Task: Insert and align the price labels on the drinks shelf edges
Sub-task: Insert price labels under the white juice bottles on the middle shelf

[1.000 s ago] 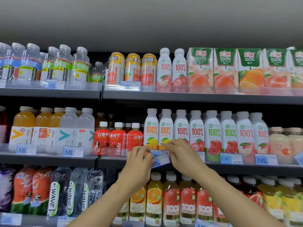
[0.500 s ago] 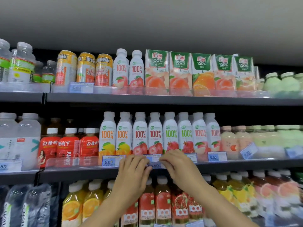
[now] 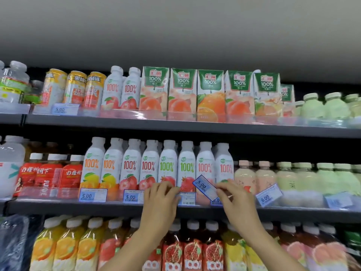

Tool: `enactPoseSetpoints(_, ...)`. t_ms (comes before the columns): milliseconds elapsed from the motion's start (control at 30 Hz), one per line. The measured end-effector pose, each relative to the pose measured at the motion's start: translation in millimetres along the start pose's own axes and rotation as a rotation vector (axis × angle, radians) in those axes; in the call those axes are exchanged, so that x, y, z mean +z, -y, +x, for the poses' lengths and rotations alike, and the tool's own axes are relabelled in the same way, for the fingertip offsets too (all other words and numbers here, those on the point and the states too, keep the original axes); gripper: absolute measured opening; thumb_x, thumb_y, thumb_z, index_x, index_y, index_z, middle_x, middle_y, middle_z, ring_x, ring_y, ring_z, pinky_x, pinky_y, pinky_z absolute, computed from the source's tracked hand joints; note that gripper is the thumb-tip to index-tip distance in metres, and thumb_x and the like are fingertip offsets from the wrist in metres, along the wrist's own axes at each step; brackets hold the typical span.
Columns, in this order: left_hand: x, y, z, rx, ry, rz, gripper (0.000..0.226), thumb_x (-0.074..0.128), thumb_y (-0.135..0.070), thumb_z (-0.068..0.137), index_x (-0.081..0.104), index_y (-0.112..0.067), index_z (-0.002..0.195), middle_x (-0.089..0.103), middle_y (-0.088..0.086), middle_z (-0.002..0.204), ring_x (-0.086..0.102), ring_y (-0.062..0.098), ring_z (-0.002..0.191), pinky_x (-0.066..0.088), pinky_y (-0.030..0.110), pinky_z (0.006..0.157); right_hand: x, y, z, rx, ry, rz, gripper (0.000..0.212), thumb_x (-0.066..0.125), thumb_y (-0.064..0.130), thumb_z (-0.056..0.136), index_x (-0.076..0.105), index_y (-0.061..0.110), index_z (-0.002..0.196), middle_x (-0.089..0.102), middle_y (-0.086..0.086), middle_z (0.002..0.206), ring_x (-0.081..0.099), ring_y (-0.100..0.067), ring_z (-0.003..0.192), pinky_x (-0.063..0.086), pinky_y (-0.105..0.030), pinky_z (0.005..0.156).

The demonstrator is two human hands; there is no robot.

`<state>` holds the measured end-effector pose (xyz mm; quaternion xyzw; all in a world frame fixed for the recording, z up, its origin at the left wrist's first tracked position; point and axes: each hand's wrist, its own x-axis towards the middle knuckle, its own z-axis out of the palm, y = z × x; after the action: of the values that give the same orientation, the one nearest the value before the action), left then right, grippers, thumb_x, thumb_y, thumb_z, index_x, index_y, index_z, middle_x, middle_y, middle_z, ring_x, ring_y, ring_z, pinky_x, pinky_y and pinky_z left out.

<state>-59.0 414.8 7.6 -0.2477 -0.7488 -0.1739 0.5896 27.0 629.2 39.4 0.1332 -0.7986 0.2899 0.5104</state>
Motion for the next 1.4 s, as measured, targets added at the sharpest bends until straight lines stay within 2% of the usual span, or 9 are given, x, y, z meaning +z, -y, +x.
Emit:
enactPoseSetpoints(100, 0, -1, 4, 0.020, -0.017, -0.011, 0.012, 0.076, -0.022, 0.086, 0.072, -0.021, 0.097, 0.063, -0.005, 0.103, 0.056, 0.023, 0.097, 0.041, 0.043, 0.080, 3, -5, -1, 0.002, 0.016, 0.045, 0.015, 0.063, 0.015, 0.092, 0.069, 0.025, 0.101, 0.063, 0.015, 0.093, 0.057, 0.001, 0.090, 0.044, -0.010, 0.074)
enactPoseSetpoints(233, -3, -3, 4, 0.084, -0.009, 0.035, 0.020, 0.082, -0.016, 0.079, 0.073, -0.021, 0.096, 0.065, -0.004, 0.101, 0.059, 0.023, 0.096, 0.040, 0.042, 0.080, 9, -6, -2, 0.017, 0.020, 0.102, 0.016, 0.062, 0.015, 0.093, 0.068, 0.025, 0.104, 0.063, 0.015, 0.097, 0.054, 0.006, 0.096, 0.041, -0.005, 0.077)
enactPoseSetpoints(367, -4, -2, 5, 0.130, 0.012, 0.059, 0.019, 0.081, -0.017, 0.080, 0.071, -0.020, 0.096, 0.065, -0.004, 0.102, 0.059, 0.022, 0.096, 0.038, 0.039, 0.081, 15, -9, -2, 0.021, 0.036, 0.140, 0.017, 0.062, 0.014, 0.093, 0.069, 0.023, 0.106, 0.063, 0.016, 0.099, 0.058, 0.000, 0.094, 0.049, -0.019, 0.080)
enactPoseSetpoints(567, 0, -1, 14, 0.124, 0.110, 0.114, 0.014, 0.061, -0.012, 0.087, 0.055, -0.021, 0.096, 0.052, -0.004, 0.101, 0.048, 0.022, 0.095, 0.031, 0.034, 0.081, 20, 0, 7, 0.008, 0.023, 0.119, 0.018, 0.062, 0.015, 0.093, 0.070, 0.023, 0.106, 0.064, 0.015, 0.095, 0.059, 0.000, 0.091, 0.050, -0.020, 0.078)
enactPoseSetpoints(700, -18, 5, 16, -0.010, -0.007, -0.114, 0.014, 0.042, -0.009, 0.094, 0.047, -0.022, 0.095, 0.048, -0.007, 0.093, 0.038, 0.016, 0.083, 0.028, 0.030, 0.074, 21, 5, 15, -0.016, 0.000, 0.101, 0.015, 0.062, 0.017, 0.093, 0.070, 0.023, 0.104, 0.065, 0.015, 0.095, 0.058, 0.000, 0.090, 0.046, -0.014, 0.074)
enactPoseSetpoints(800, -28, 14, 2, 0.039, 0.001, -0.263, 0.014, 0.041, -0.008, 0.097, 0.046, -0.021, 0.095, 0.047, -0.007, 0.090, 0.041, 0.017, 0.081, 0.035, 0.032, 0.072, 22, 11, 19, -0.023, -0.011, 0.106, 0.014, 0.062, 0.015, 0.093, 0.070, 0.021, 0.103, 0.065, 0.013, 0.093, 0.058, 0.002, 0.087, 0.043, -0.006, 0.071)
enactPoseSetpoints(933, -14, 31, -30, 0.260, 0.164, -0.053, 0.019, 0.051, -0.009, 0.097, 0.053, -0.014, 0.115, 0.059, 0.004, 0.126, 0.053, 0.027, 0.116, 0.041, 0.039, 0.100, 29, 15, 23, -0.017, -0.012, 0.155, 0.016, 0.064, 0.008, 0.091, 0.072, 0.018, 0.100, 0.066, 0.009, 0.091, 0.060, 0.000, 0.083, 0.044, -0.006, 0.070)
enactPoseSetpoints(1033, -12, 37, -35, 0.249, 0.169, -0.004, 0.023, 0.048, -0.011, 0.096, 0.054, -0.011, 0.118, 0.054, 0.006, 0.141, 0.046, 0.029, 0.132, 0.040, 0.044, 0.108, 39, 17, 23, -0.035, 0.003, 0.150, 0.016, 0.065, 0.008, 0.090, 0.072, 0.020, 0.097, 0.066, 0.012, 0.090, 0.061, -0.001, 0.082, 0.046, -0.012, 0.073)
enactPoseSetpoints(1400, -20, 27, -32, 0.241, 0.135, 0.078, 0.026, 0.046, -0.014, 0.090, 0.058, -0.012, 0.113, 0.061, 0.006, 0.132, 0.054, 0.028, 0.123, 0.033, 0.040, 0.108, 58, 35, 24, -0.057, 0.035, 0.150, 0.016, 0.065, 0.012, 0.091, 0.072, 0.023, 0.099, 0.066, 0.014, 0.091, 0.060, 0.000, 0.086, 0.046, -0.012, 0.072)
